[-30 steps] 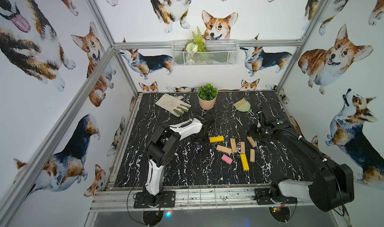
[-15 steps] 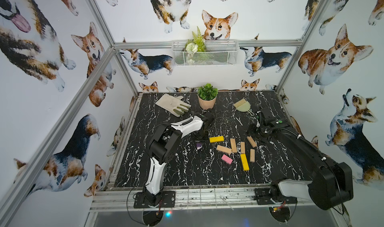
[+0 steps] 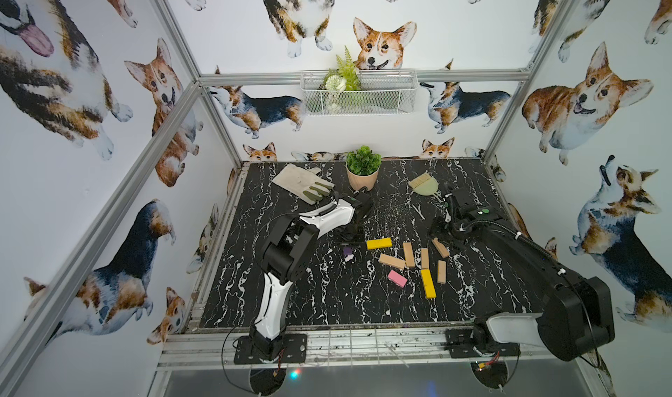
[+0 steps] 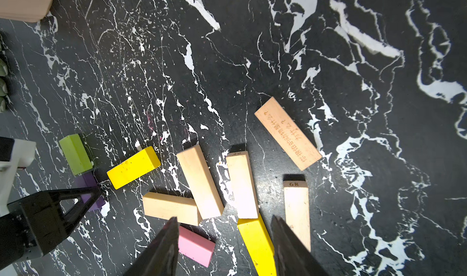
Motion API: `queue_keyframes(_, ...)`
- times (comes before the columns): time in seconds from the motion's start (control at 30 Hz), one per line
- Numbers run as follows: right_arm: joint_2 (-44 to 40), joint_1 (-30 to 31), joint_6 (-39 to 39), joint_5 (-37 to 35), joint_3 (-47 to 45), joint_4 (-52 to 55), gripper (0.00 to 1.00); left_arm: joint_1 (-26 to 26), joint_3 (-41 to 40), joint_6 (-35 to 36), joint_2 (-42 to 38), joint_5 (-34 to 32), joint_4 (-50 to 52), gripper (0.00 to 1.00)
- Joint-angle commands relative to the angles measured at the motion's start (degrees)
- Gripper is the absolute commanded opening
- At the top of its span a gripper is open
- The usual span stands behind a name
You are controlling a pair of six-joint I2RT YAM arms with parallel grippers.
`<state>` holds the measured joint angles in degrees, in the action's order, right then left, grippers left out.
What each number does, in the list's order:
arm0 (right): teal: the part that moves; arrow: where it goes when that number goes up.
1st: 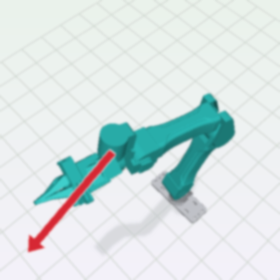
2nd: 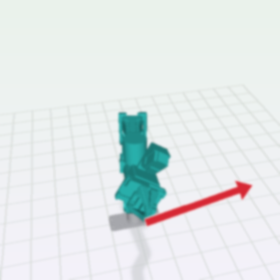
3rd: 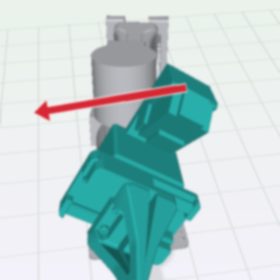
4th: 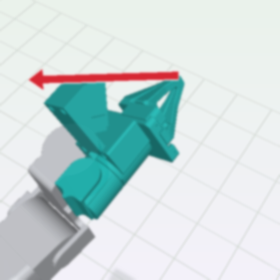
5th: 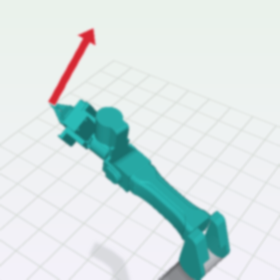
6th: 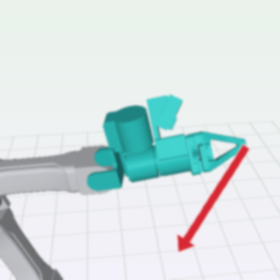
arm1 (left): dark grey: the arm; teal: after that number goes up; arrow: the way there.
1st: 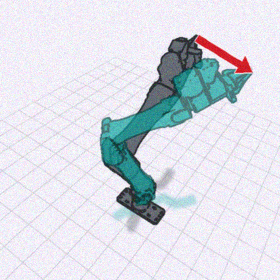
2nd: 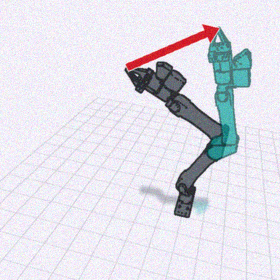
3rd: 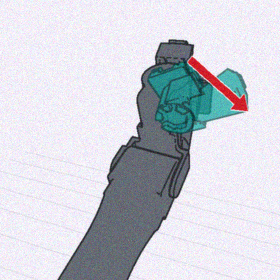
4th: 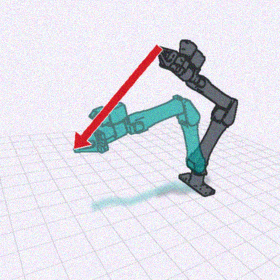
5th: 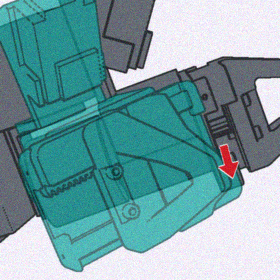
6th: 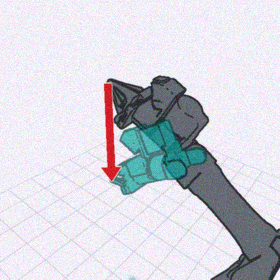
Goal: Assemble the letter k with building blocks
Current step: Assemble the building block at the center of the board.
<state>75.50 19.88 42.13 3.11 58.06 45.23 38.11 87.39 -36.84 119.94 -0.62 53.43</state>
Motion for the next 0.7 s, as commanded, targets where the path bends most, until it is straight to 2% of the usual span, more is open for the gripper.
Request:
queue_keyframes(0.0, 0.30, 0.17, 0.92, -0.48, 0.54, -0.19, 0.60, -0.21, -0.30, -0.25, 1.26, -0.35, -2.63, 0.00)
queue_keyframes(0.67, 1.09, 0.62, 0.94, -0.35, 0.39, -0.06, 0.61, 0.25, -0.23, 0.45, 0.74, 0.95, -4.67, 0.00)
